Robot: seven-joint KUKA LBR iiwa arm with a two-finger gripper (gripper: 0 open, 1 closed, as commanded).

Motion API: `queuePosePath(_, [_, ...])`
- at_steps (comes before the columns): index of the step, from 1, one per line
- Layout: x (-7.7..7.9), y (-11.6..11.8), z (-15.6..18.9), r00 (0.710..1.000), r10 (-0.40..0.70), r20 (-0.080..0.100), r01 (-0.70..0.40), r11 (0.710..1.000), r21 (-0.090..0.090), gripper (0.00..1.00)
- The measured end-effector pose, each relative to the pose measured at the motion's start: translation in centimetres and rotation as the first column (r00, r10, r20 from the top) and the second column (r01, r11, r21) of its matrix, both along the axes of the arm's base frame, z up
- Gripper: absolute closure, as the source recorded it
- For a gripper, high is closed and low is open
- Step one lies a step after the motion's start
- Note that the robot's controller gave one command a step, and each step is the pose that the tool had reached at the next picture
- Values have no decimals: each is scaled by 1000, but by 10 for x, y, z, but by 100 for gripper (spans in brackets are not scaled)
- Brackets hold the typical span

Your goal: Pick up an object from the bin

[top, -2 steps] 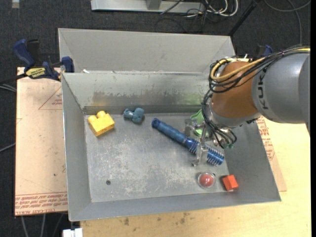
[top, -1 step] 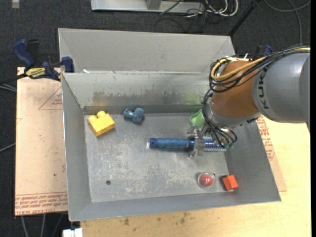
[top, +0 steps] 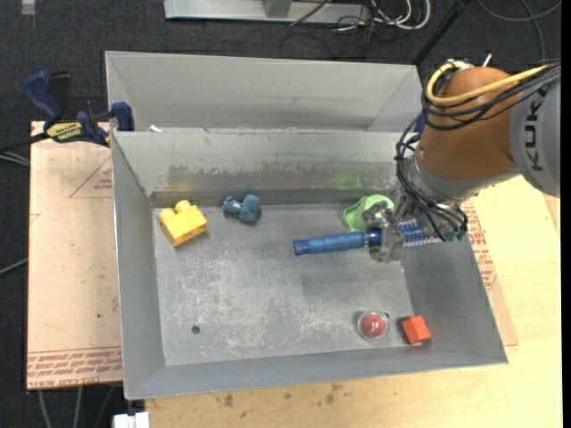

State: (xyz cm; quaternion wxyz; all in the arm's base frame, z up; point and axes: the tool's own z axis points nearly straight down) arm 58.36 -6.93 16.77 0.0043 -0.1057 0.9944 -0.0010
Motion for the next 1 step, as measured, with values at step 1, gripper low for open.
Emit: queuePosePath(1, [58, 5, 97, 1000, -24, 6, 24, 1000, 1, 100])
